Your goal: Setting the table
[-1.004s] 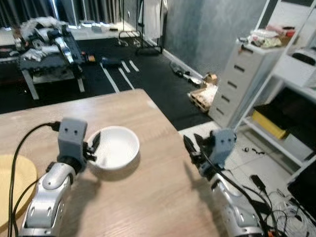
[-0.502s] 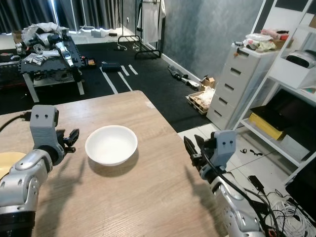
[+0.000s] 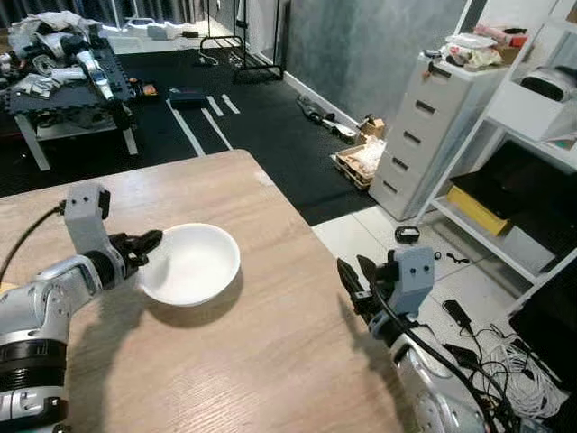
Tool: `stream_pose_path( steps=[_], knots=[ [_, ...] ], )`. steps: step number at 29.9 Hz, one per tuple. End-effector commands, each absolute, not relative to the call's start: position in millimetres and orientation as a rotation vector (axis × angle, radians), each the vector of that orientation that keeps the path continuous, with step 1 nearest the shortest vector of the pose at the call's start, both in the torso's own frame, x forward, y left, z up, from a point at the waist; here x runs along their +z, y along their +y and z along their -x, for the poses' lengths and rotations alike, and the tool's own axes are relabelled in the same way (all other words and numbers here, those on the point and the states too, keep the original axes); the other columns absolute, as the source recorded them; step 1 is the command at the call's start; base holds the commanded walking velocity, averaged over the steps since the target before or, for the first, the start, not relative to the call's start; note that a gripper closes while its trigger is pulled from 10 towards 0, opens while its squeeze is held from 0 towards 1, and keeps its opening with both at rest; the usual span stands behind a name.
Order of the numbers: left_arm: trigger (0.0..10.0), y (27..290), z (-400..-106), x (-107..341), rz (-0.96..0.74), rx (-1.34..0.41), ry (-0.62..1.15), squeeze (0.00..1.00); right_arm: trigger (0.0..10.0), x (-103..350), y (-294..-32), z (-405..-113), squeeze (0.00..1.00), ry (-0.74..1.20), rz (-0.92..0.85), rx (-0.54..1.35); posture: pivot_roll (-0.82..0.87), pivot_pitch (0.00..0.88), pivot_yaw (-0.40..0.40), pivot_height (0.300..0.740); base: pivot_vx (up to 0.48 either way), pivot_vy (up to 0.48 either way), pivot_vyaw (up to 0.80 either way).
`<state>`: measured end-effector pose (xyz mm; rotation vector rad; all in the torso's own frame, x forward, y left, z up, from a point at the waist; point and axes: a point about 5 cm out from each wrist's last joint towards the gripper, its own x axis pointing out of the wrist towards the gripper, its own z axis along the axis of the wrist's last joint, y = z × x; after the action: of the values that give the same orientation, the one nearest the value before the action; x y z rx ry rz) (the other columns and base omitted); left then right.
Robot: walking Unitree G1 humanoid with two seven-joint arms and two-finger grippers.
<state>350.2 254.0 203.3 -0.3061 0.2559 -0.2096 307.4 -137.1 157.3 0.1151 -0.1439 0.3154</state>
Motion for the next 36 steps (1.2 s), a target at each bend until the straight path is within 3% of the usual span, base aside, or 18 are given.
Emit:
stream_pose_path(
  steps=[1, 6, 7, 8, 9, 10, 20, 36],
  knots=[
    [10.0, 244.8, -348.8, 189.9, 0.328, -0.260, 0.315, 0.00, 10.0, 153.7, -141.6, -303.8, 0.00, -0.123, -0.106, 0.301, 0.10, 0.169, 0.018, 0.740, 0.000, 0.000, 0.00],
    [10.0, 238.2, -347.7, 180.0, 0.325, -0.279, 0.357, 0.00, 10.0, 153.3, -142.7, -302.0, 0.00, -0.118, -0.106, 0.294, 0.10, 0.170, 0.021, 0.740, 0.000, 0.000, 0.00],
    [7.5, 238.0, -348.0, 178.5, 0.325, -0.278, 0.364, 0.00, 10.0, 153.5, -143.0, -301.9, 0.00, -0.116, -0.106, 0.293, 0.10, 0.169, 0.022, 0.740, 0.000, 0.000, 0.00],
    [7.5, 238.1, -348.3, 178.0, 0.326, -0.278, 0.367, 0.00, 10.0, 153.6, -143.3, -301.9, 0.00, -0.115, -0.106, 0.292, 0.10, 0.169, 0.022, 0.740, 0.000, 0.000, 0.00],
    [0.8, 238.0, -348.6, 177.7, 0.326, -0.277, 0.369, 0.00, 10.0, 153.7, -143.5, -301.9, 0.00, -0.114, -0.106, 0.291, 0.10, 0.169, 0.021, 0.740, 0.000, 0.000, 0.00],
    [0.0, 238.3, -348.3, 176.7, 0.323, -0.277, 0.369, 0.00, 10.0, 154.0, -143.4, -302.3, 0.00, -0.115, -0.106, 0.290, 0.10, 0.166, 0.021, 0.740, 0.000, 0.000, 0.00],
    [0.0, 240.9, -349.1, 191.7, 0.298, -0.253, 0.237, 0.00, 10.0, 157.0, -141.9, -307.8, 0.00, -0.125, -0.106, 0.288, 0.11, 0.140, 0.017, 0.740, 0.000, 0.000, 0.00],
    [0.0, 222.5, -343.6, 224.3, 0.258, -0.309, 0.037, 0.00, 10.0, 161.8, -143.8, -312.7, 0.00, -0.144, -0.104, 0.280, 0.11, 0.108, 0.014, 0.740, 0.000, 0.000, 0.00]
  ],
)
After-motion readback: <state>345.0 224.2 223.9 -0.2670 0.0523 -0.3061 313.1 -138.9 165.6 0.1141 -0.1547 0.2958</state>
